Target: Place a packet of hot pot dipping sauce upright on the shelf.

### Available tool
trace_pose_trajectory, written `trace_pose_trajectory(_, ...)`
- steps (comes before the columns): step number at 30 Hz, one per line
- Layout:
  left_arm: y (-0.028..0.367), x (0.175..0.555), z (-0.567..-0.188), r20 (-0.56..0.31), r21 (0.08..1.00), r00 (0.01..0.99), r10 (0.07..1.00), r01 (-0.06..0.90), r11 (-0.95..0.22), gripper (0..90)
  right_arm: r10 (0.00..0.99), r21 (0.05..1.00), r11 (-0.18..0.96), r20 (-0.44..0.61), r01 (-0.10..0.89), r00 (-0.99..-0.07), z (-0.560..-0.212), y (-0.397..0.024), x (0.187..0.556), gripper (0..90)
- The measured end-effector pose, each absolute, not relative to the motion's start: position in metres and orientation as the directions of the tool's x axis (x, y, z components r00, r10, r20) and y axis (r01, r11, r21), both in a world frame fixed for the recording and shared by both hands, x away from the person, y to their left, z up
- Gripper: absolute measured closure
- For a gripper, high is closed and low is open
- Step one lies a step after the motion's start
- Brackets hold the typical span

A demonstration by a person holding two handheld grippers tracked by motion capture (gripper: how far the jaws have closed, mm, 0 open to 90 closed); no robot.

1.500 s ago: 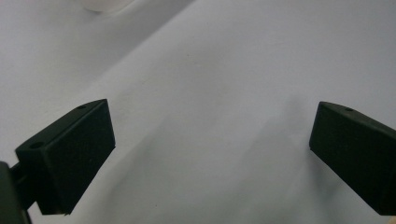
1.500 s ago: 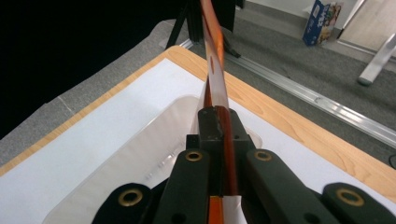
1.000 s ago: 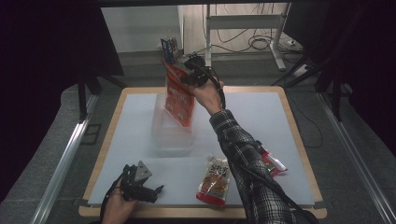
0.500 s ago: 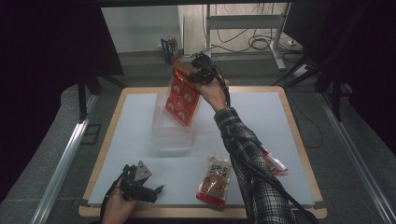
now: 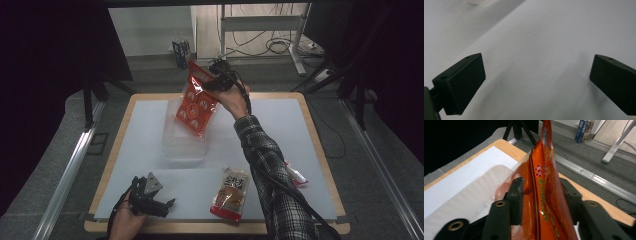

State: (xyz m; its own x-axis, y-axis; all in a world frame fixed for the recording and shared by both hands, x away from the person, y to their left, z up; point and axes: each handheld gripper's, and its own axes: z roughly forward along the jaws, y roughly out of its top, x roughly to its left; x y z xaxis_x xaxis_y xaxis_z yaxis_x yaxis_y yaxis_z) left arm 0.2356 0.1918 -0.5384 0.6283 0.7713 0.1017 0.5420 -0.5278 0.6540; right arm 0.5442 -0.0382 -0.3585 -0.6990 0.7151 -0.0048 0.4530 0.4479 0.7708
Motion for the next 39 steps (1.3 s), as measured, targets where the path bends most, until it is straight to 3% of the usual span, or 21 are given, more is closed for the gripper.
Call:
trace_pose_trajectory(20,0.191,0.236,-0.539,0.103,0.653,0.626,0.773,0.544,-0.527,0.2,0.722,0.787,0.437,-0.019,0.435,-0.692,-0.359,-0.058,0.547,30.5)
trace_pose_trajectory(29,0.192,0.236,-0.538,0.103,0.657,0.624,0.774,0.542,-0.524,0.2,0.710,0.788,0.453,-0.037,0.416,-0.704,-0.355,-0.066,0.542,15.3)
trace_pose_trajectory(39,0.195,0.236,-0.535,0.074,0.683,0.622,0.779,0.538,-0.494,0.0,0.694,0.789,0.462,-0.039,0.404,-0.719,-0.354,-0.075,0.532,7.9)
